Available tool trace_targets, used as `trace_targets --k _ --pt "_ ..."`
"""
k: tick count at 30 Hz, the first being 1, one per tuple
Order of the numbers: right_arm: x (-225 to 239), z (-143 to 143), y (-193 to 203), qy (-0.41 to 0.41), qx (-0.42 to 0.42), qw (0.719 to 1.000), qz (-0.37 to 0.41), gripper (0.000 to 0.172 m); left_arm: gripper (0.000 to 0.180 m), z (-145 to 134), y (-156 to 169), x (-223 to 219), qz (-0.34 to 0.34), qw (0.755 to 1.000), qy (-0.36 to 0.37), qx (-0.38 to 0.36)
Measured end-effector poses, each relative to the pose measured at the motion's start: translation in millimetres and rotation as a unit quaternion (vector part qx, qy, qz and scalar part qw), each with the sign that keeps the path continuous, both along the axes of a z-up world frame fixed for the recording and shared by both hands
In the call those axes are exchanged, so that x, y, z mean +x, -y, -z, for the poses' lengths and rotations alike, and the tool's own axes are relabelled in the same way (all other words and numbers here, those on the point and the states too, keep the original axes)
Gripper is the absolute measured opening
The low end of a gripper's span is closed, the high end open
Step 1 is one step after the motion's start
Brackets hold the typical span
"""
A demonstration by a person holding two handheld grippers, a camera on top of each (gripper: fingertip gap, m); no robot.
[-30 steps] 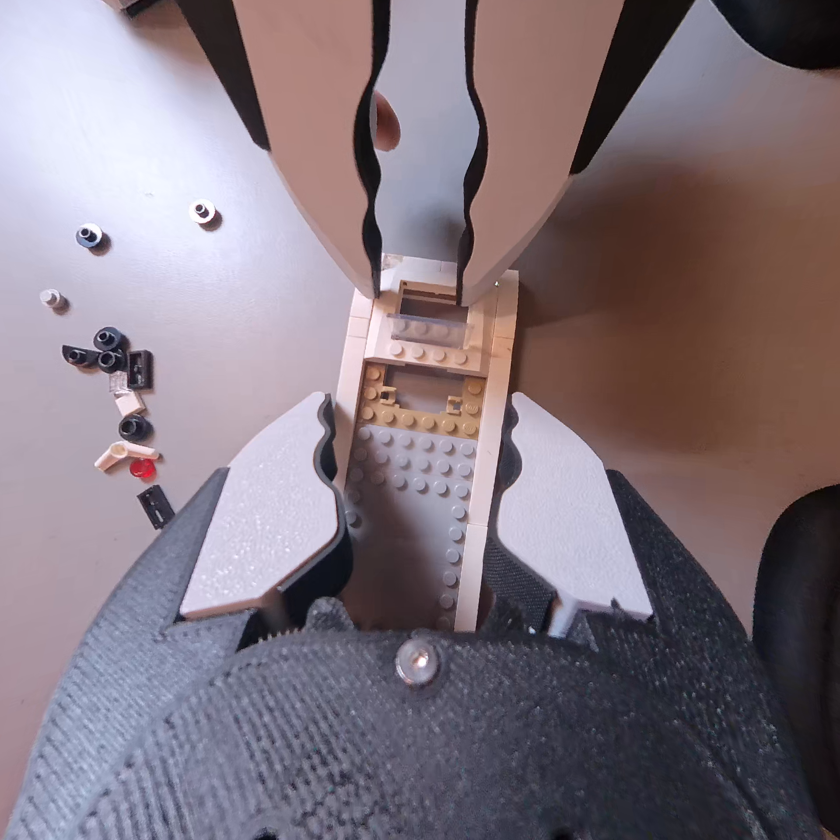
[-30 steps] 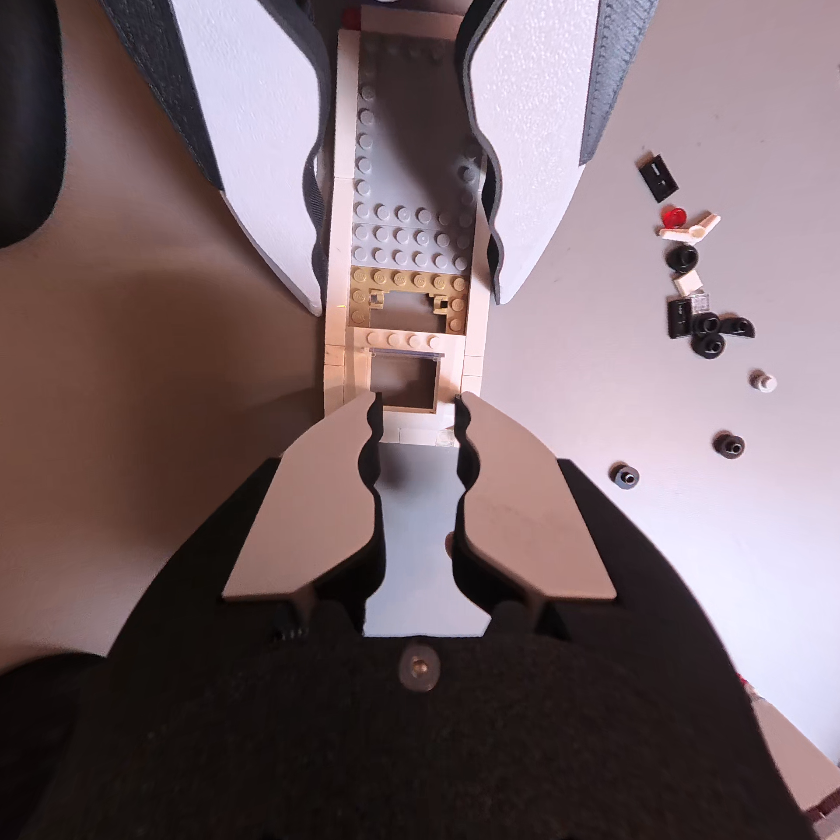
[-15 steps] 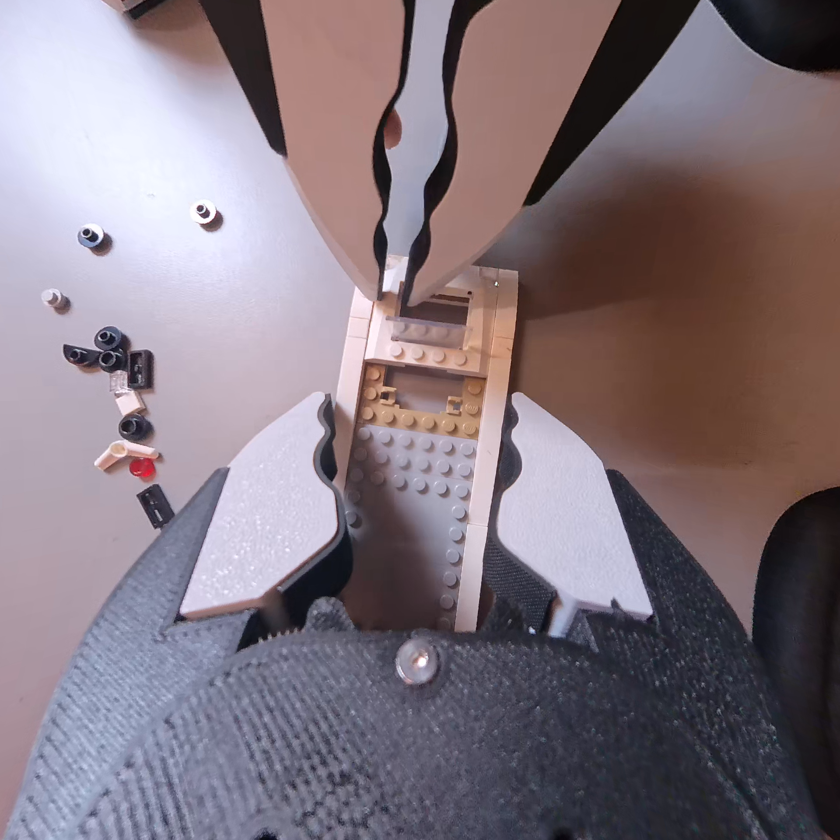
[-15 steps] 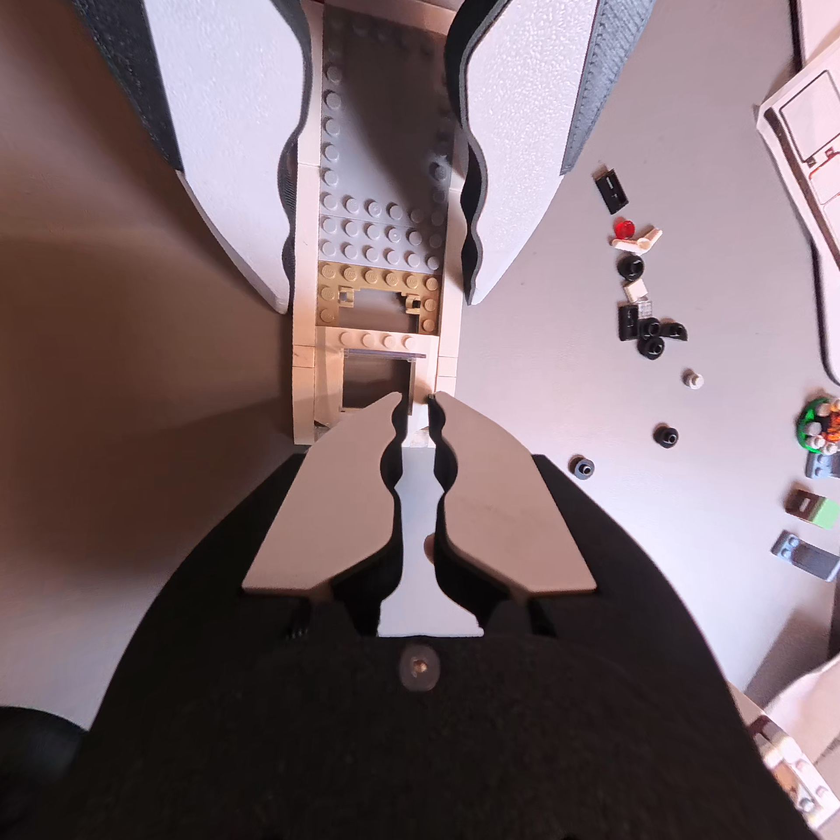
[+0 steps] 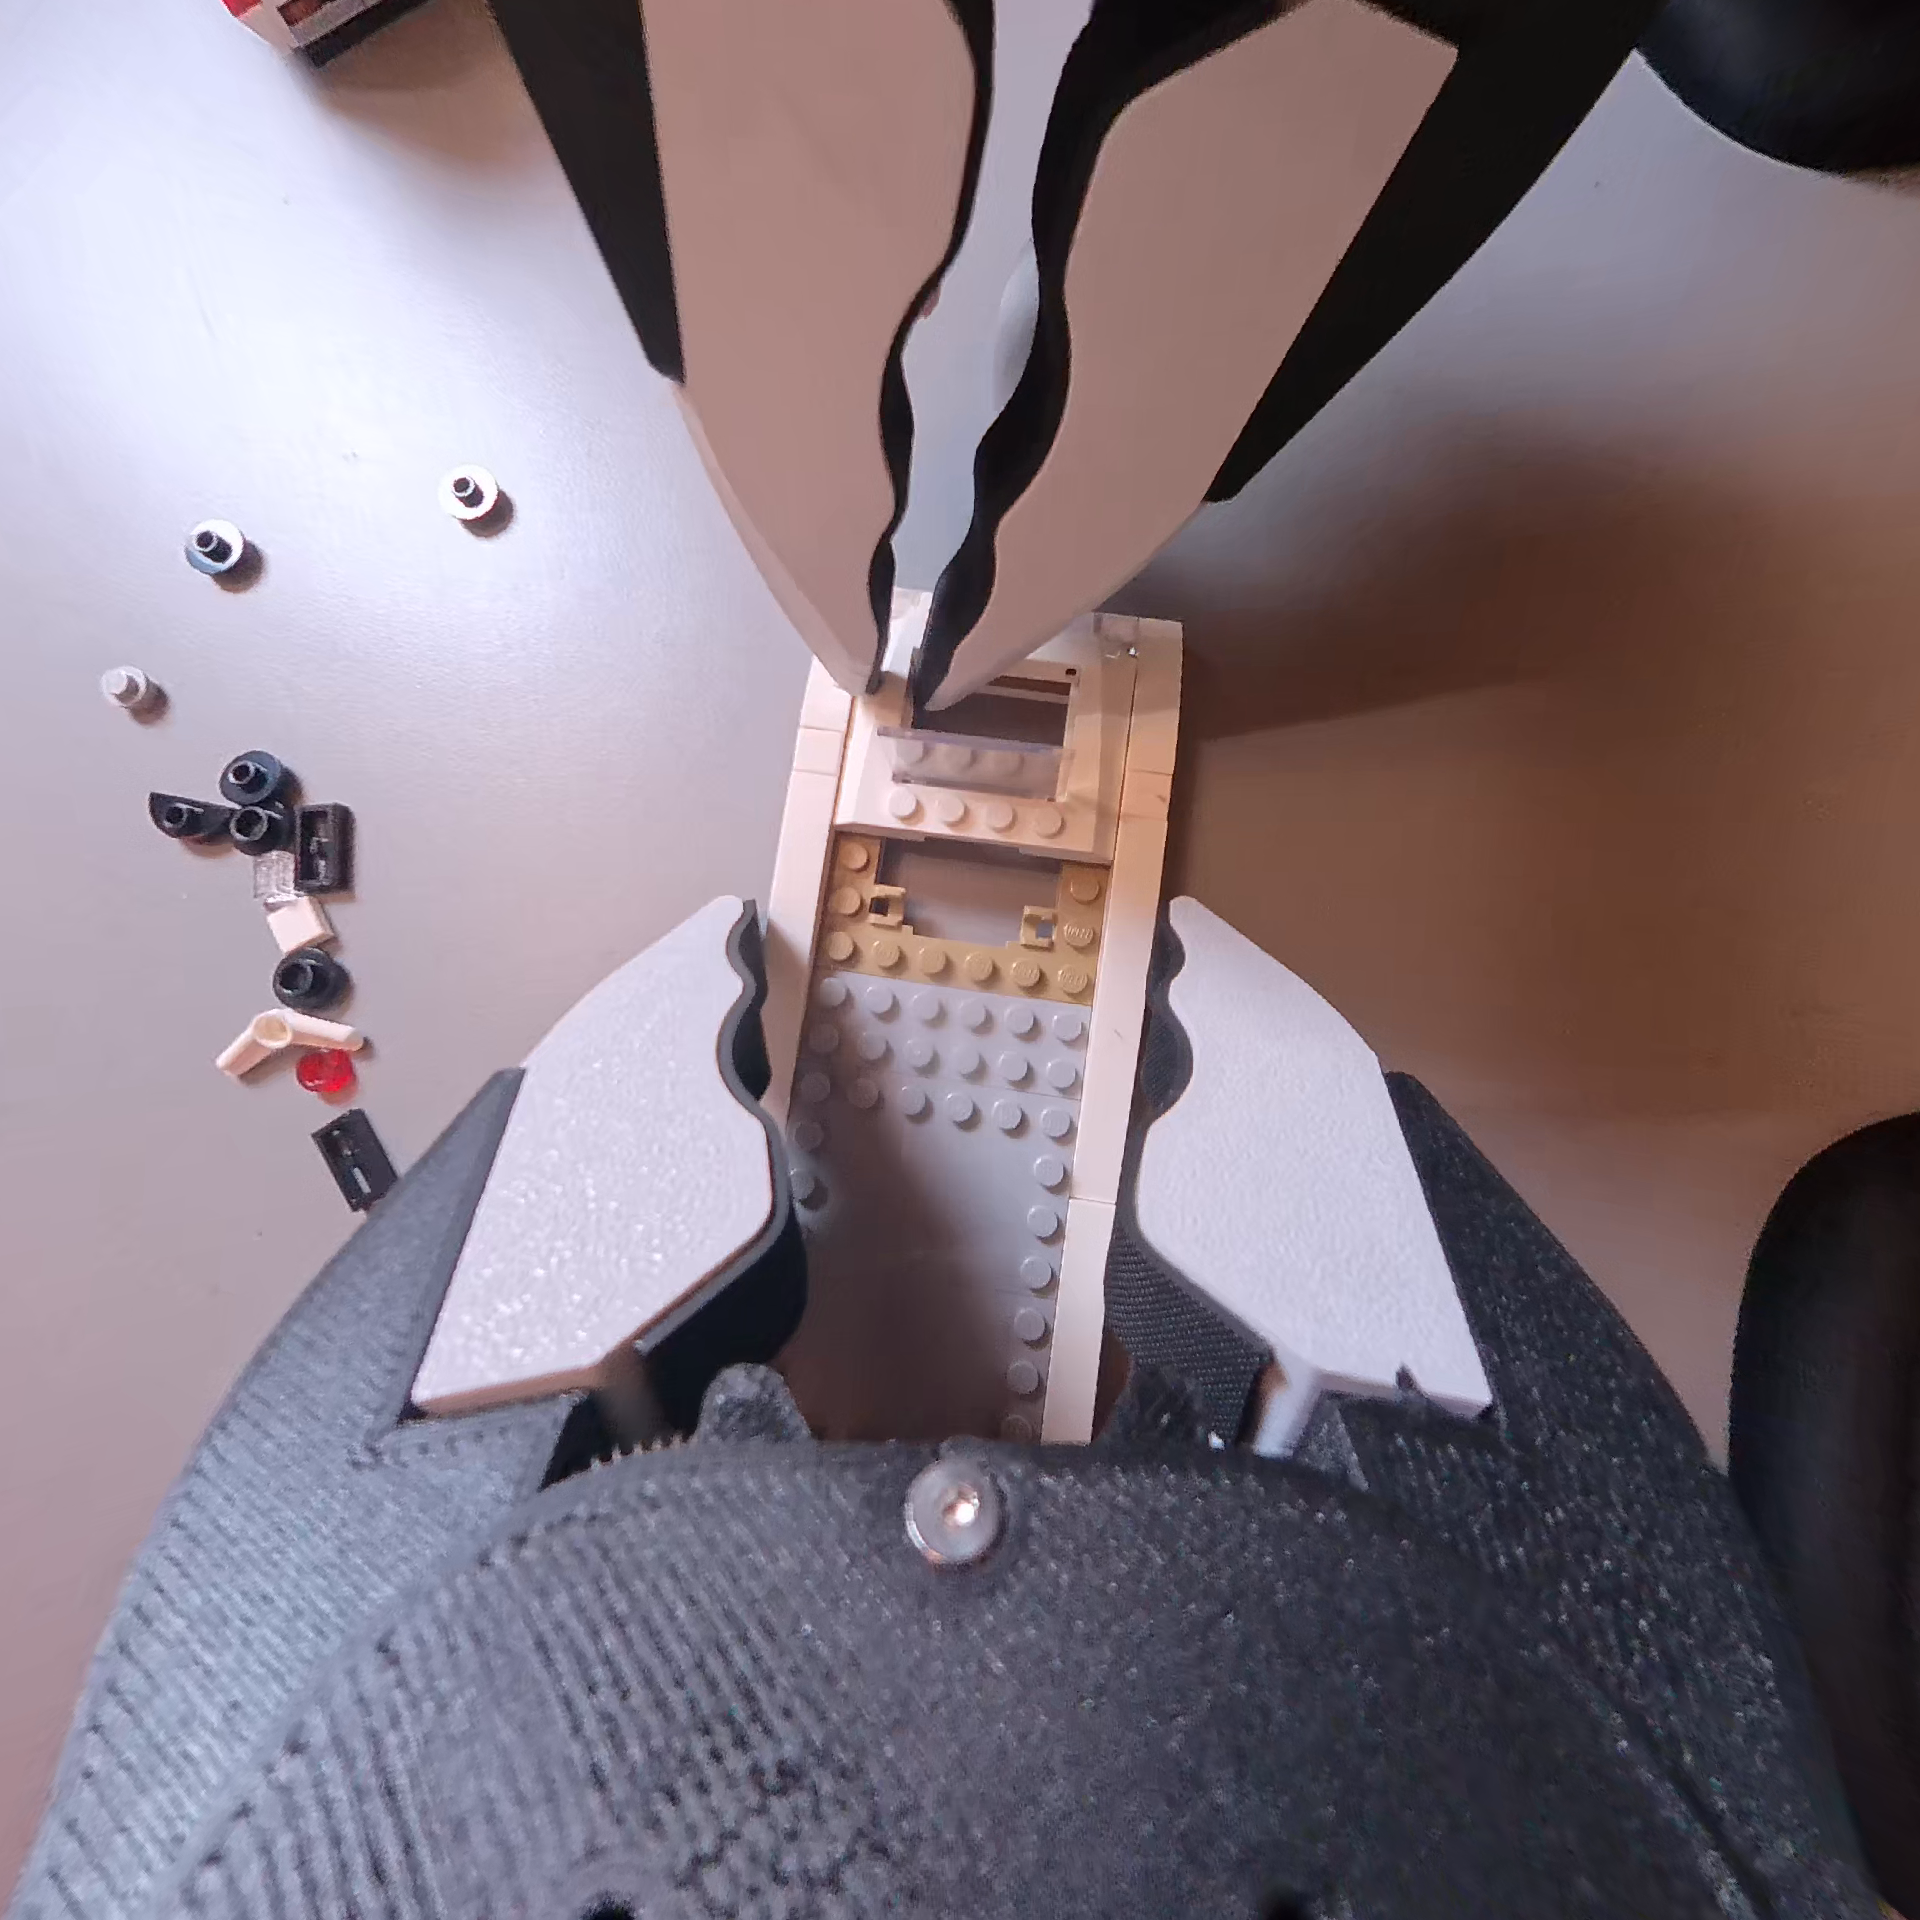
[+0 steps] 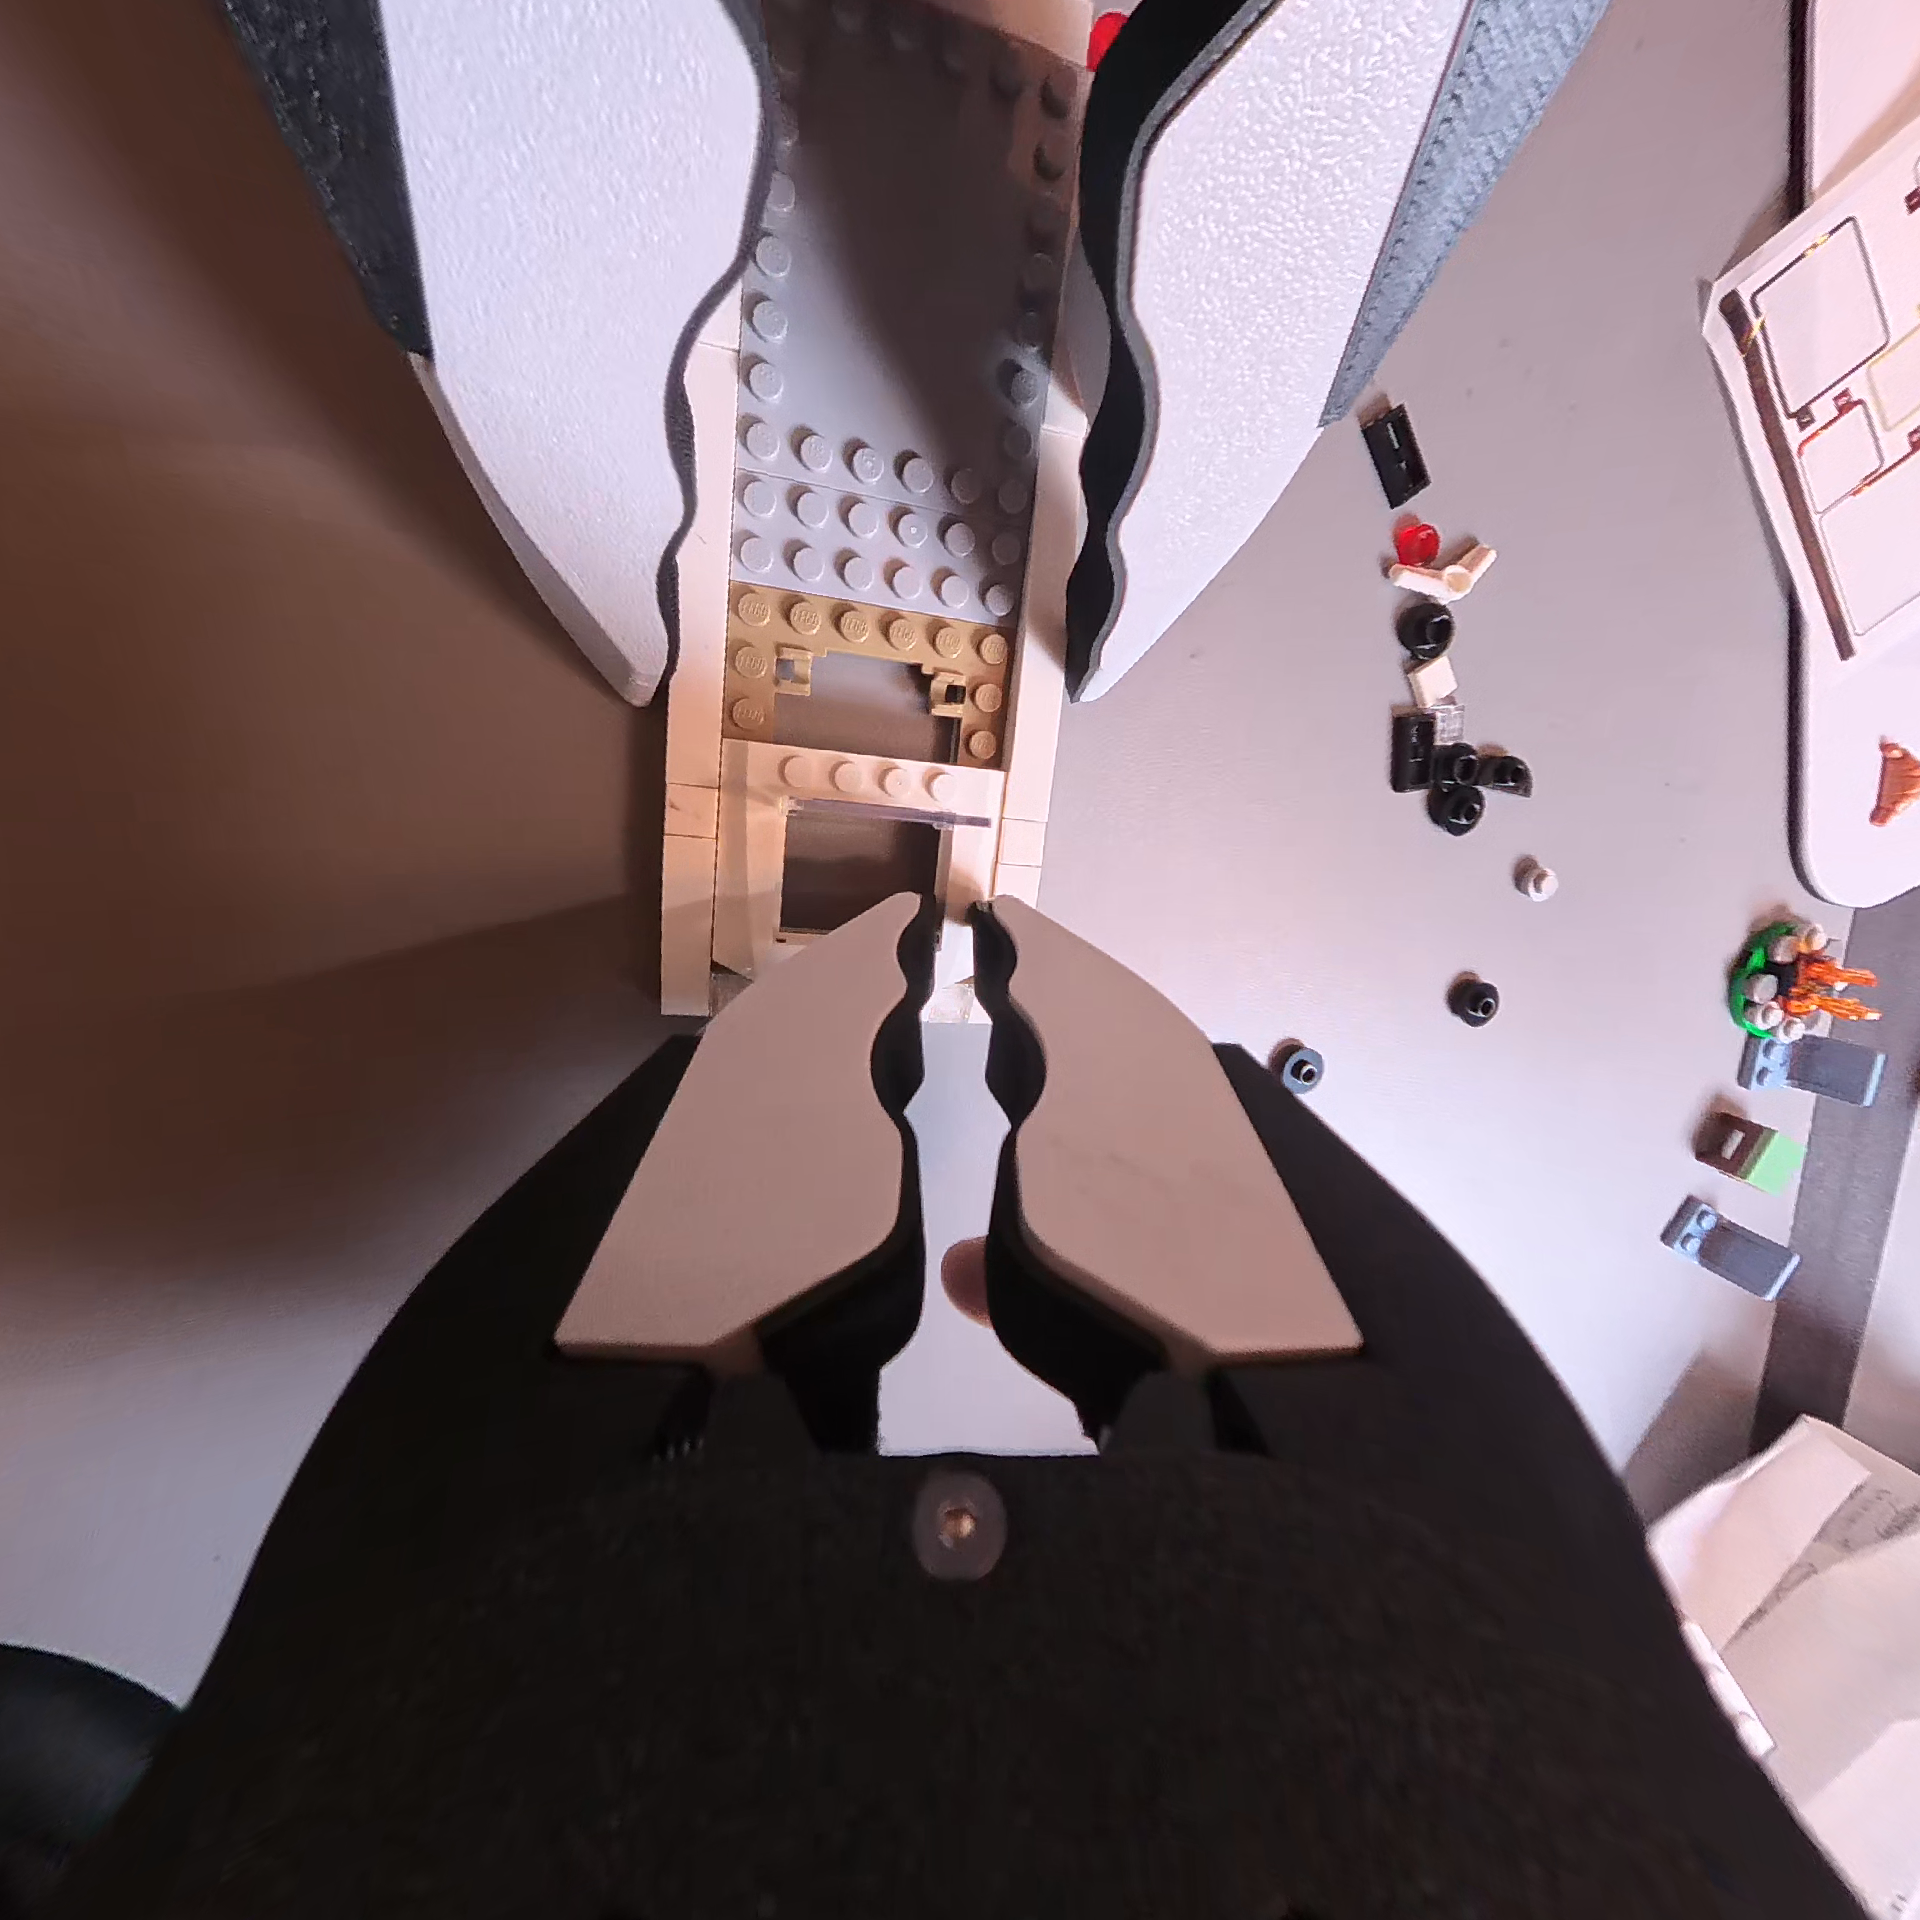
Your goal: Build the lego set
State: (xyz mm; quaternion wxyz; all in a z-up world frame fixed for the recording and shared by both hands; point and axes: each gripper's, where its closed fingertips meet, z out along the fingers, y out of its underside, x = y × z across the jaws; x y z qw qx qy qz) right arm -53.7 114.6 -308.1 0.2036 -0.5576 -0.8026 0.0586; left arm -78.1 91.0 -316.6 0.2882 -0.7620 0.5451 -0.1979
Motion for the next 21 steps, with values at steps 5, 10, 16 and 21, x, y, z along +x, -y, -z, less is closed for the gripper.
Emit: trace_targets --k 5,10,16,21 --pt "-0.3 0.1 0.1 -0.006 0.002 1.0 0.001 0.006 0.071 0.0 -0.1 0.3 0.001 1.0 0.001 0.0" --pt "-0.8 -0.4 0.6 -0.034 -0.033 0.999 0.016 0.006 0.071 0.0 0.2 0.3 -0.003 1.0 -0.001 0.0" --pt "-0.2 -17.7 2.0 -0.116 -0.104 0.988 0.022 0.019 0.071 0.1 0.3 0.4 -0.004 1.0 -0.001 -0.001" --pt "7.2 -13.9 2.9 -0.112 -0.083 0.99 -0.01 0.019 0.071 0.0 0.4 0.6 -0.004 1.0 0.0 -0.001"
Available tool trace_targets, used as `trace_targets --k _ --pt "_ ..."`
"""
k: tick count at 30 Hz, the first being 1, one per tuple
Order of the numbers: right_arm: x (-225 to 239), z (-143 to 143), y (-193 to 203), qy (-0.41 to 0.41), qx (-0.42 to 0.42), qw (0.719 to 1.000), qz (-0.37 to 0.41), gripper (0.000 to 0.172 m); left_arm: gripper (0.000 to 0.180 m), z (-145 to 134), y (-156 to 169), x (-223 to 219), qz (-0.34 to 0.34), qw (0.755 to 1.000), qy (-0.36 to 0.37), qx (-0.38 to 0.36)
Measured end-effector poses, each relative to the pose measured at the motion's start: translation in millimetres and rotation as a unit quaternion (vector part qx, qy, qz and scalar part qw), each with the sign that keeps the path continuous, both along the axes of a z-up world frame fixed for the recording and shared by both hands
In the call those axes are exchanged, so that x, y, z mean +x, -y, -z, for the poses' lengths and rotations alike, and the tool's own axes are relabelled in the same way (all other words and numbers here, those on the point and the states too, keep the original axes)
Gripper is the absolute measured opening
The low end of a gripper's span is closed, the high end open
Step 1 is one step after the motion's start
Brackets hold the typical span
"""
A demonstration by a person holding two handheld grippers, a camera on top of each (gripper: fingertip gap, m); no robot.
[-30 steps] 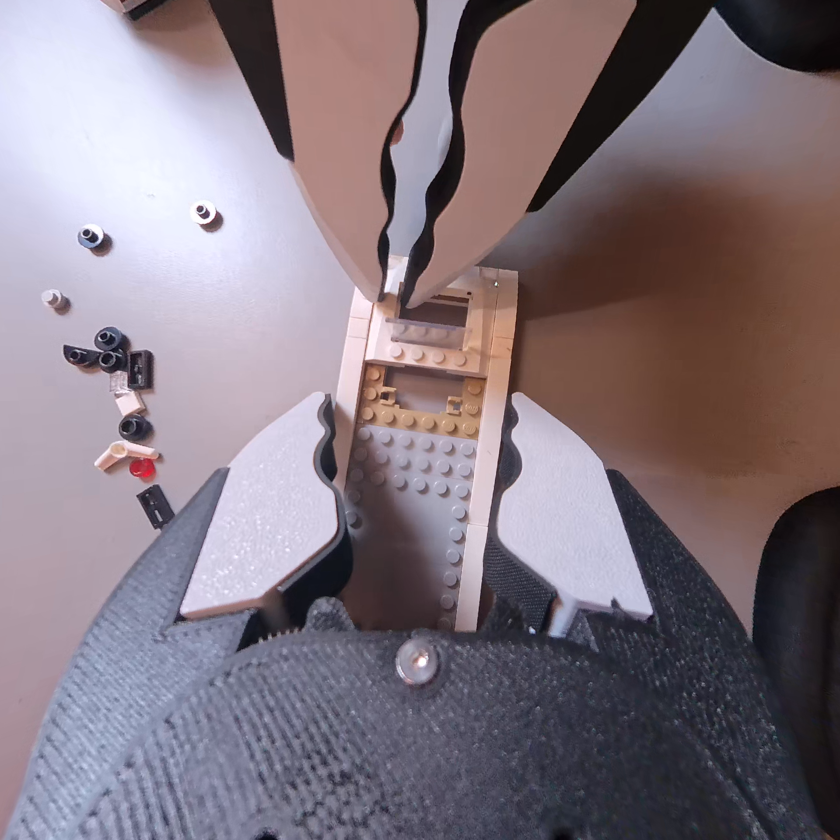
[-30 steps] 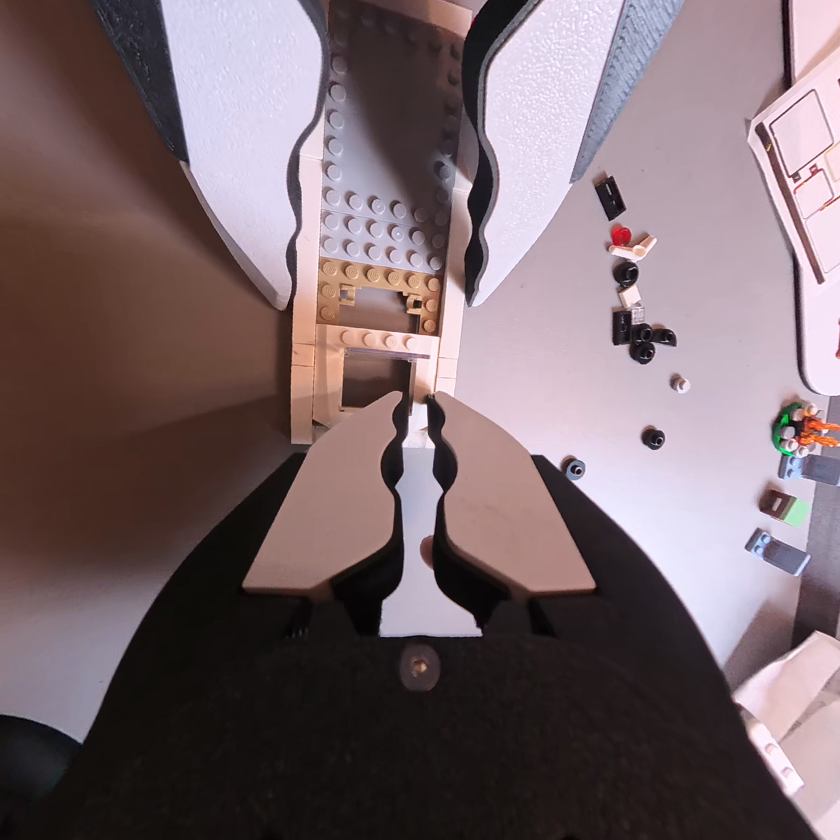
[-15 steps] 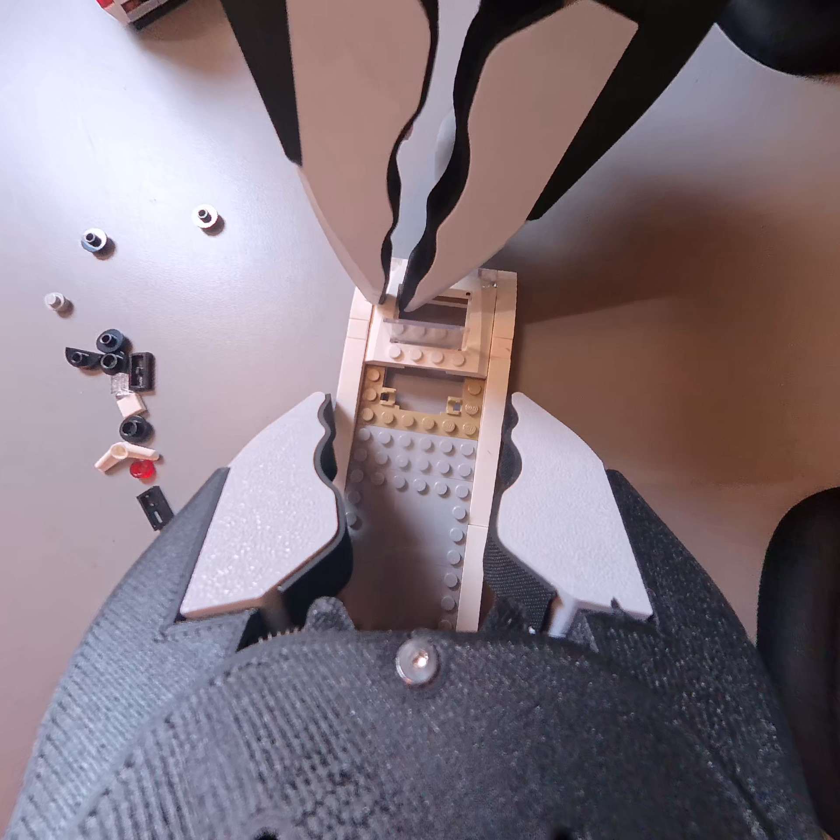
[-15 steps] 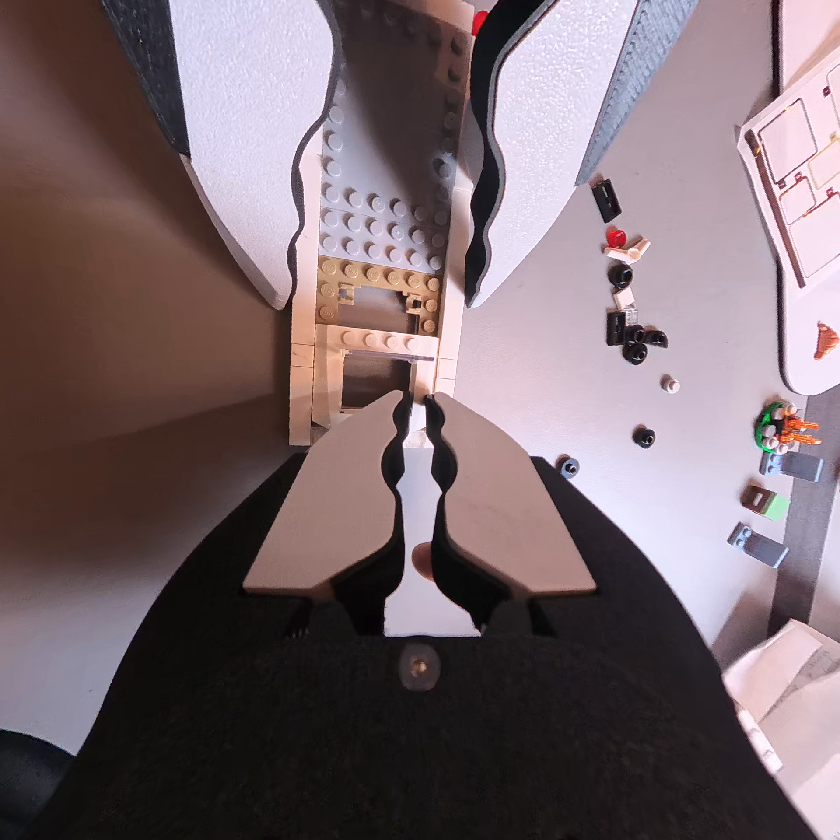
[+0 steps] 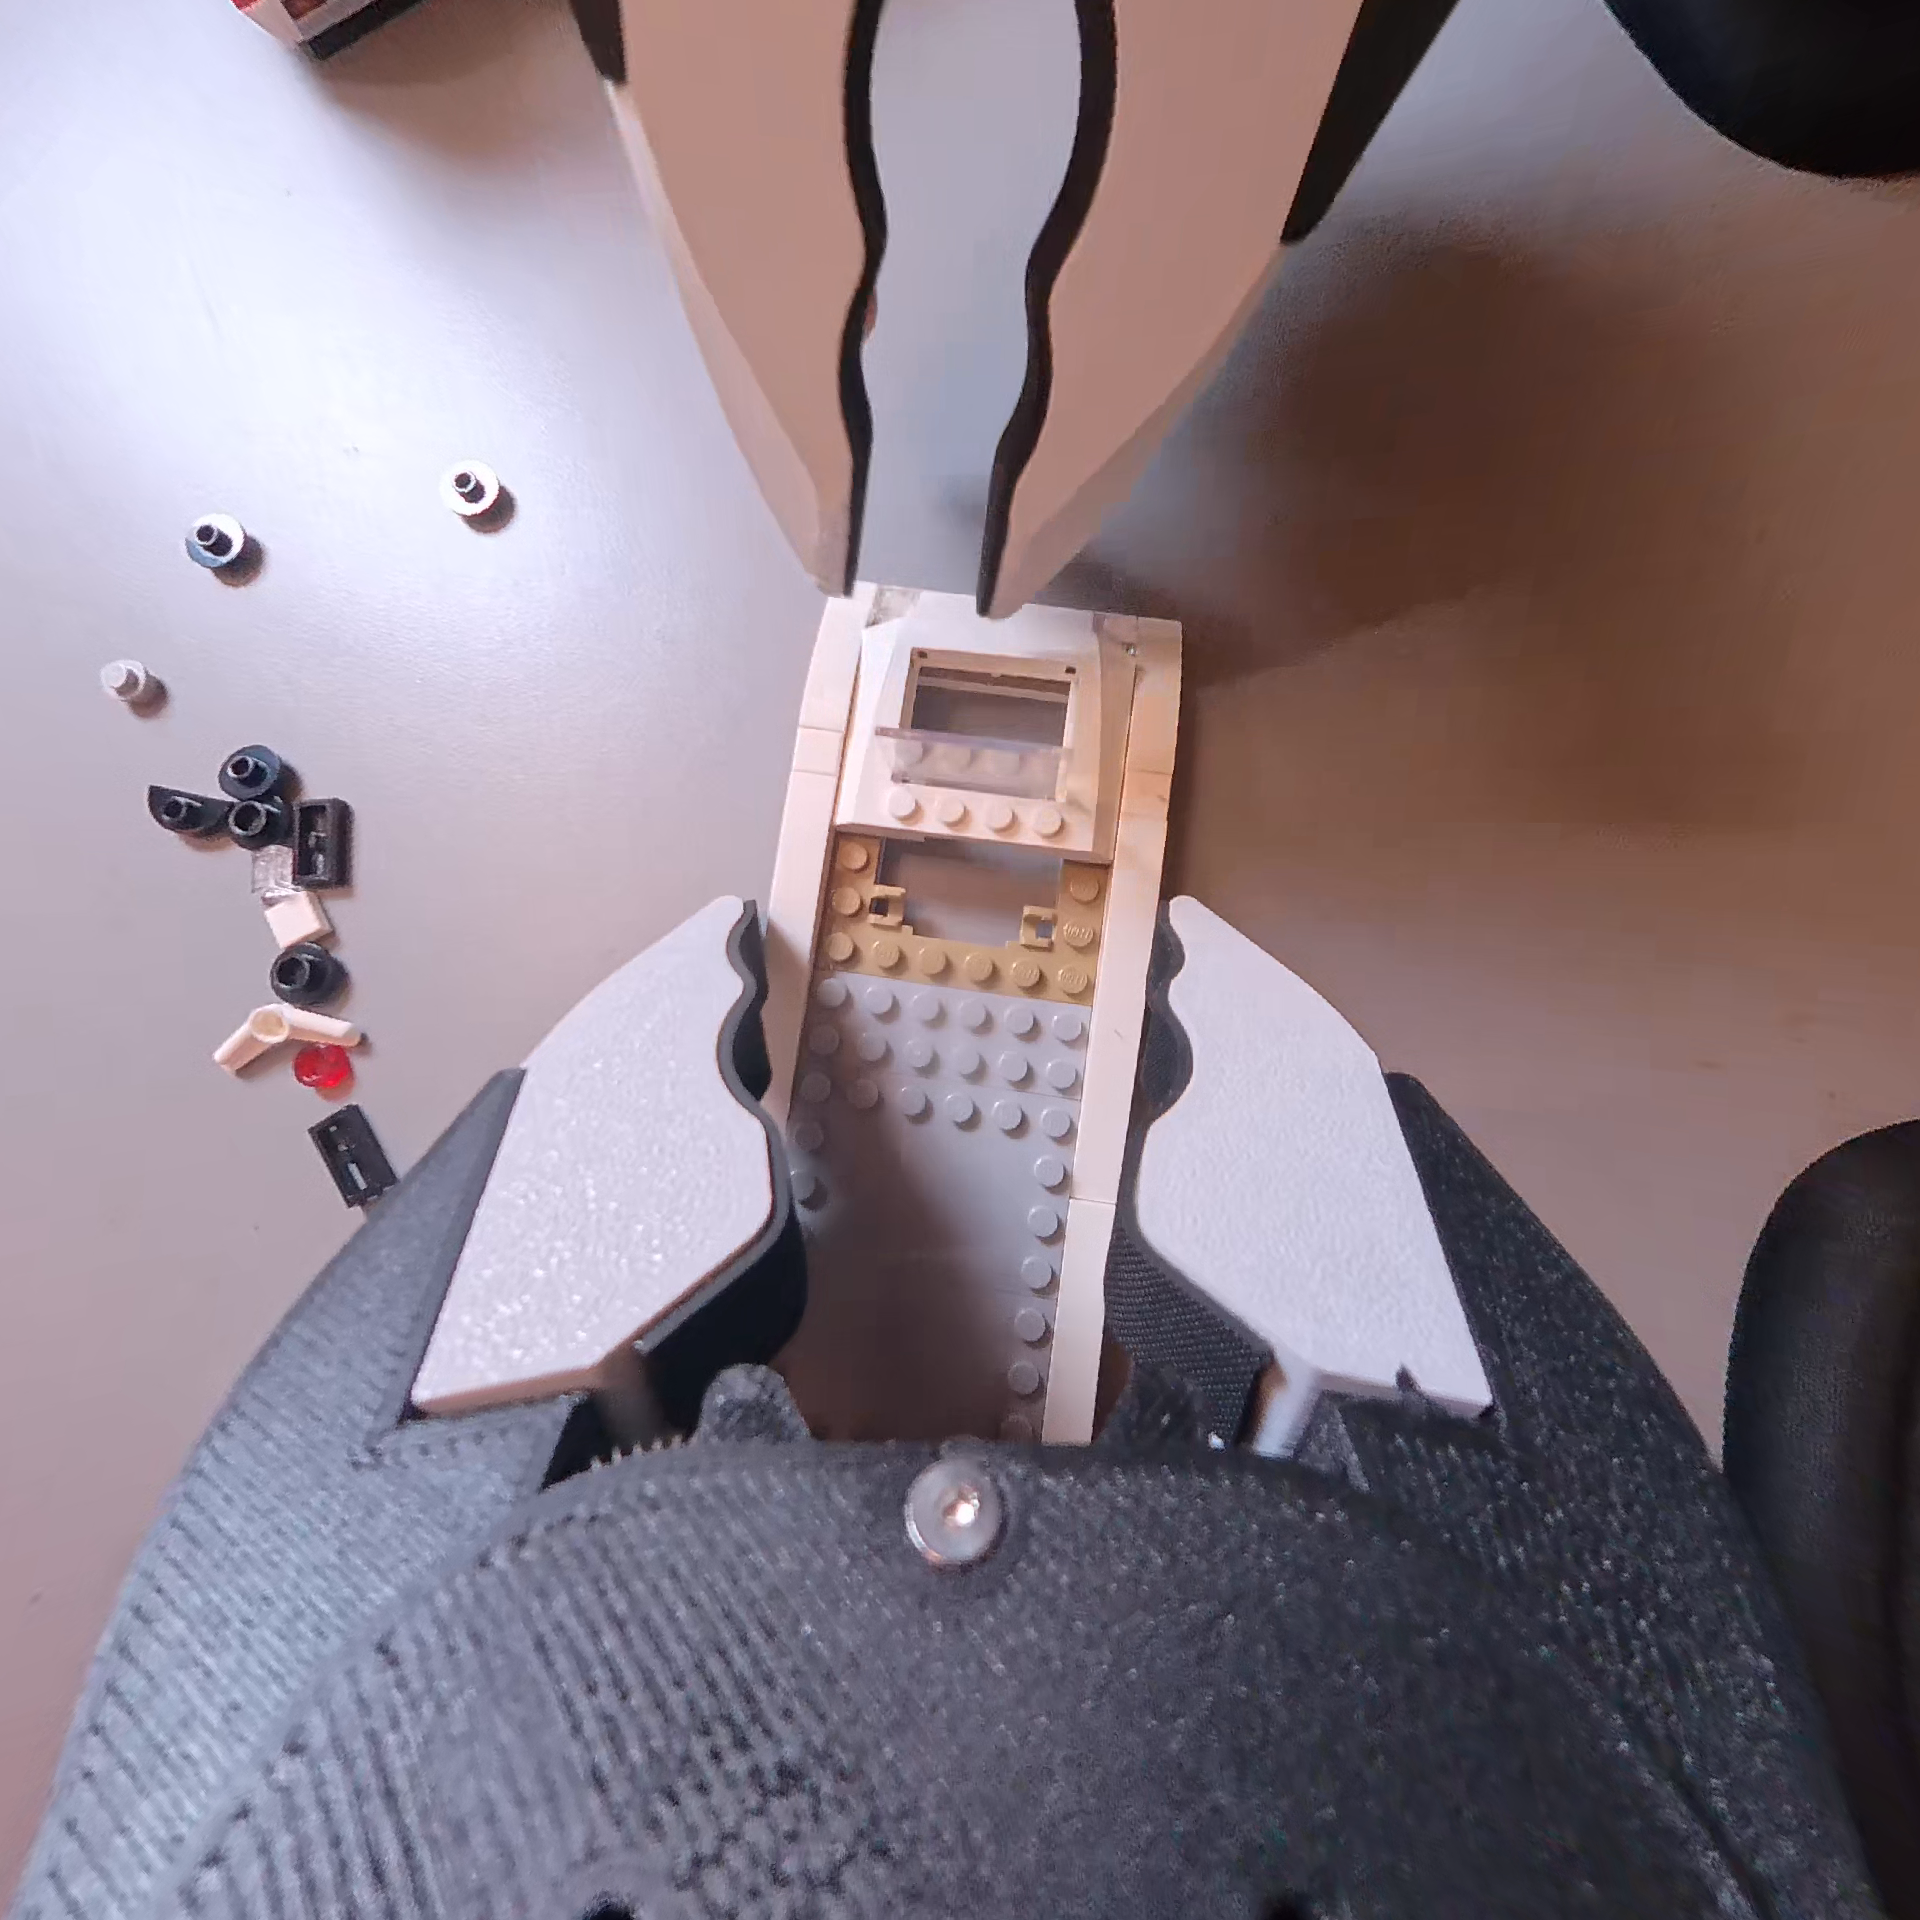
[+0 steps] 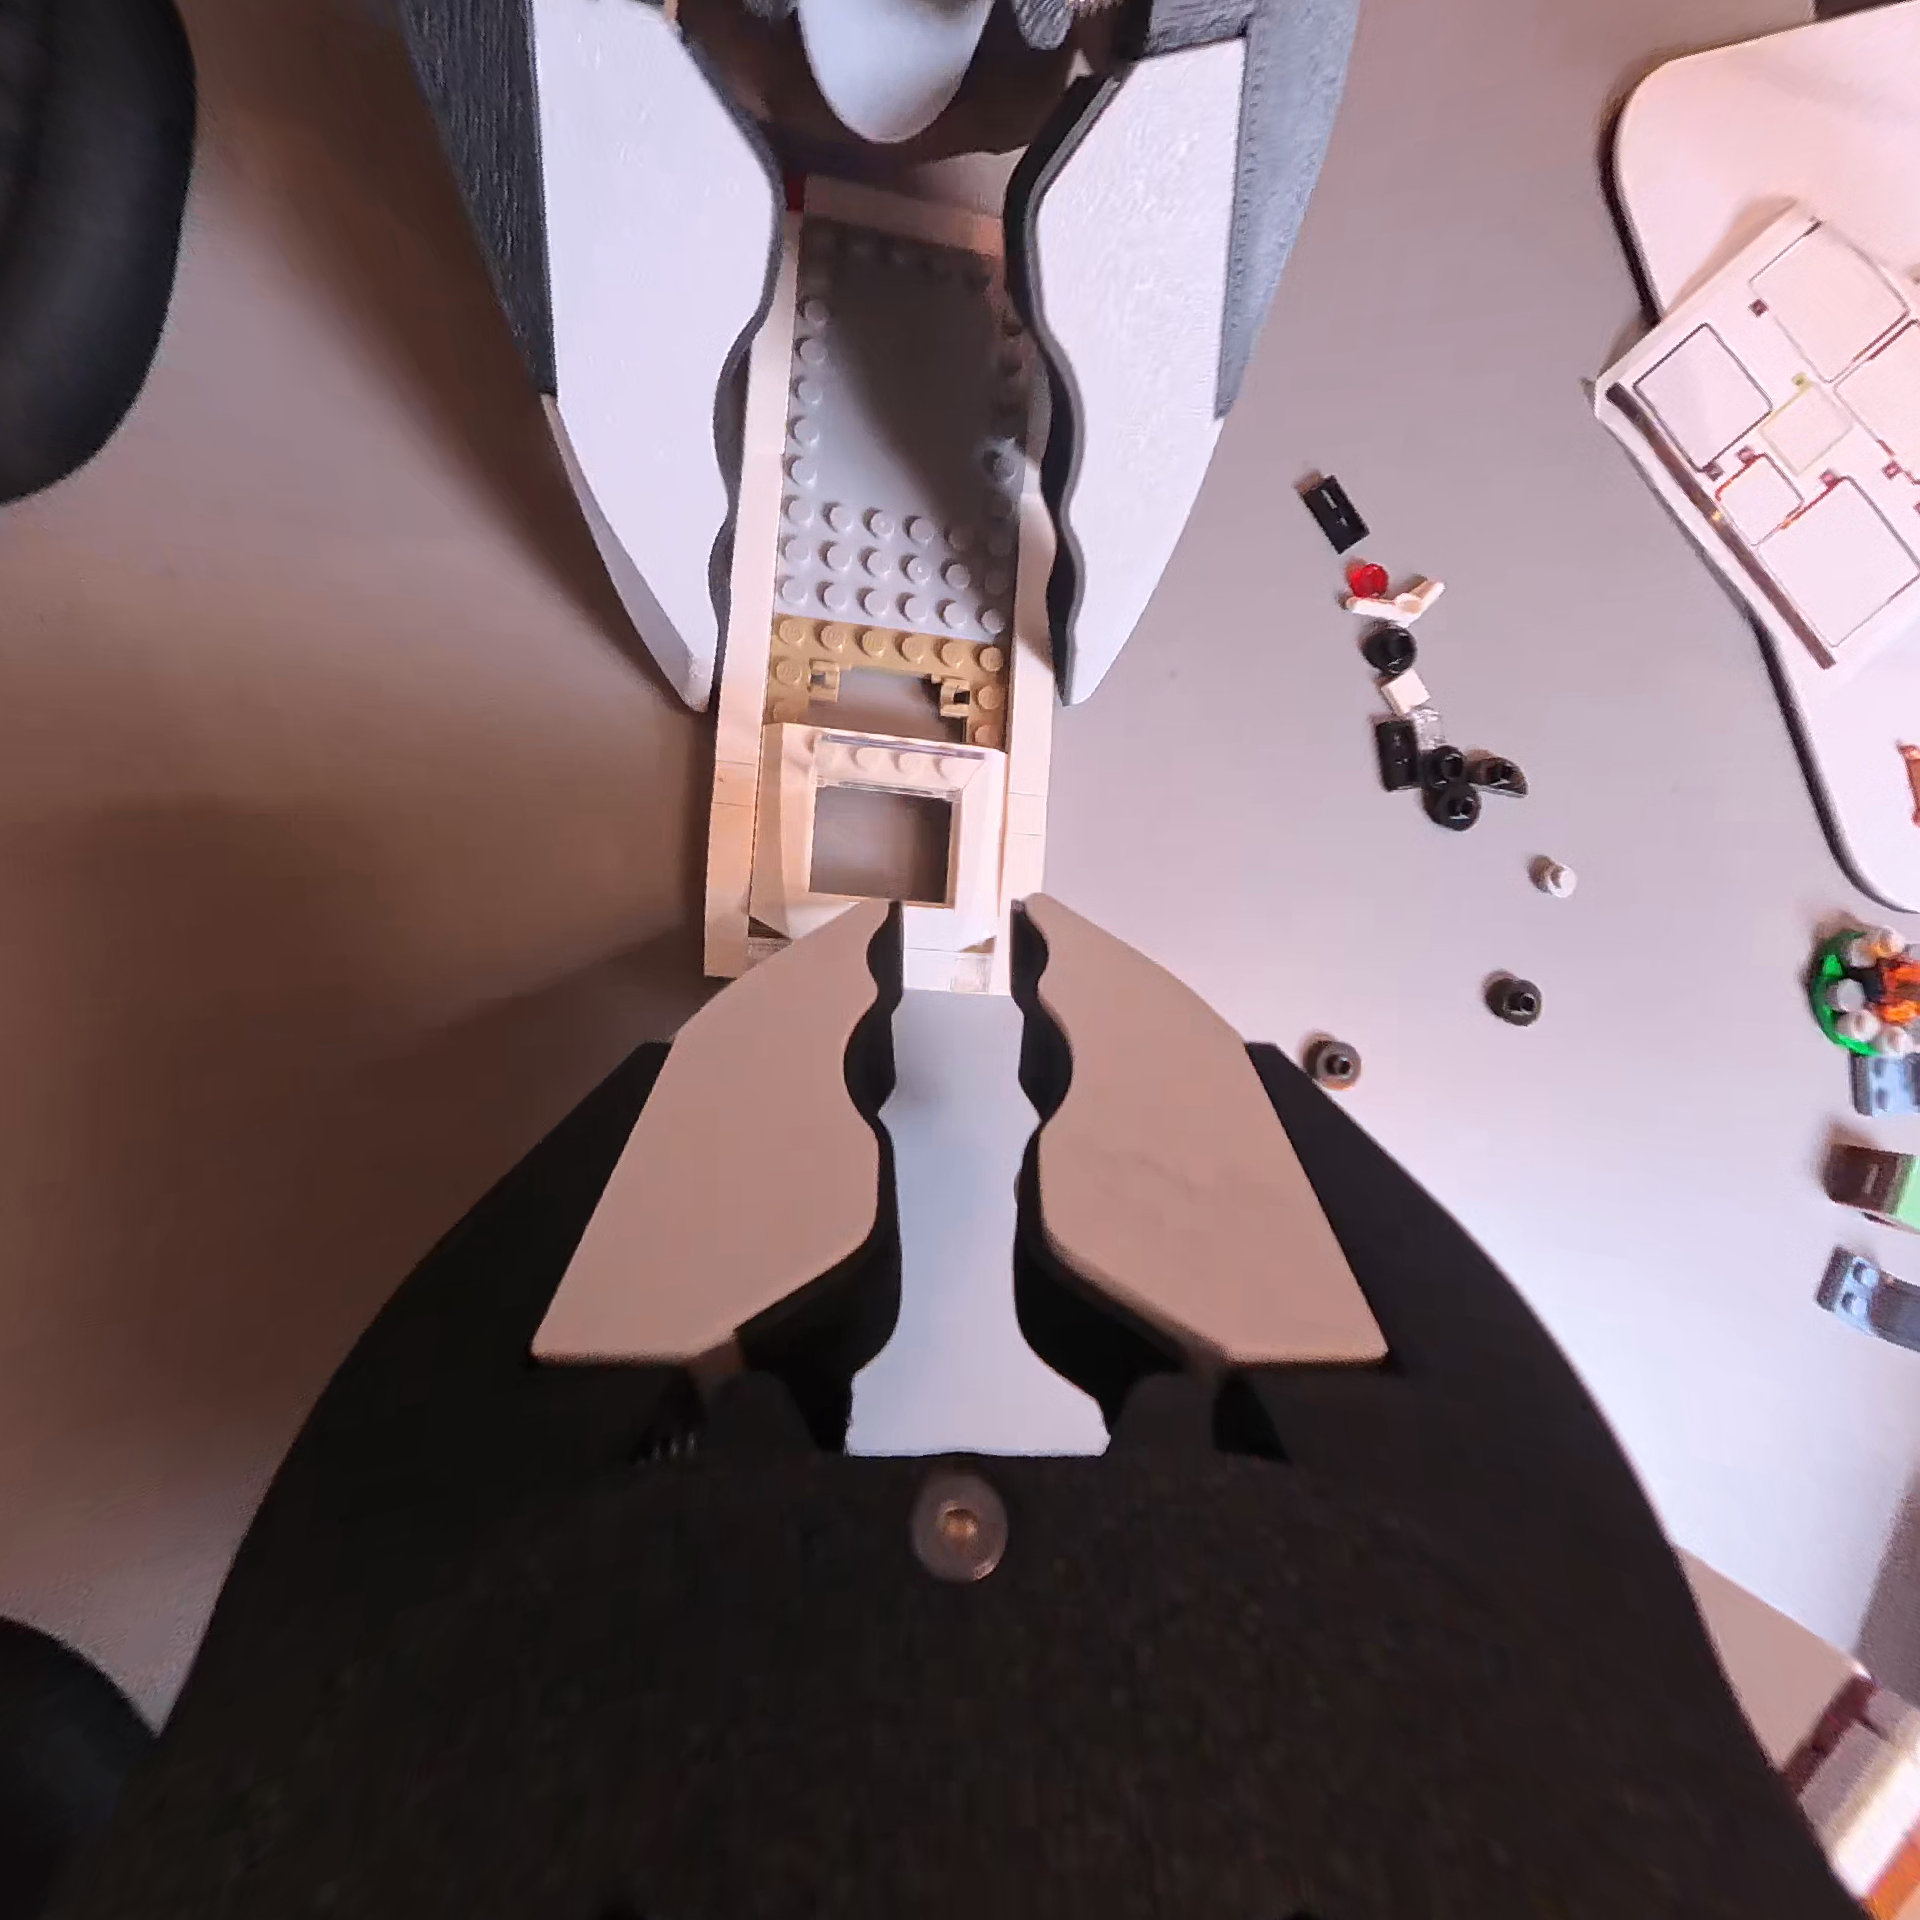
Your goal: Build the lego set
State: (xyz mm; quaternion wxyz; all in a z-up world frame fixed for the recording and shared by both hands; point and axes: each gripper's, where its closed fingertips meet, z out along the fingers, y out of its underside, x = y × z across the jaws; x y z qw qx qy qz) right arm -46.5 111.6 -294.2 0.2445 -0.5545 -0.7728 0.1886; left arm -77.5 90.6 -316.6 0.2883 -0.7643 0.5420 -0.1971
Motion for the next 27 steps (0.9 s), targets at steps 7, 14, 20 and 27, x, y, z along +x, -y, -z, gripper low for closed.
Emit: trace_targets --k 7,14,20,27 --pt "-10.5 10.1 -0.5 0.022 0.041 0.999 -0.021 0.01 0.071 0.1 0.1 0.0 -0.001 1.0 -0.002 0.001" --pt "-10.0 12.7 -1.8 0.041 0.065 0.997 -0.011 0.005 0.071 0.0 0.5 0.1 -0.001 1.0 0.001 0.002" --pt "-9.4 13.5 -2.7 0.071 0.06 0.996 -0.01 0.006 0.071 0.1 0.5 0.2 0.0 1.0 0.003 0.002" --pt "-9.7 14.1 -2.8 0.078 0.038 0.996 -0.007 0.005 0.071 0.2 0.5 0.2 0.004 1.0 0.007 0.004"
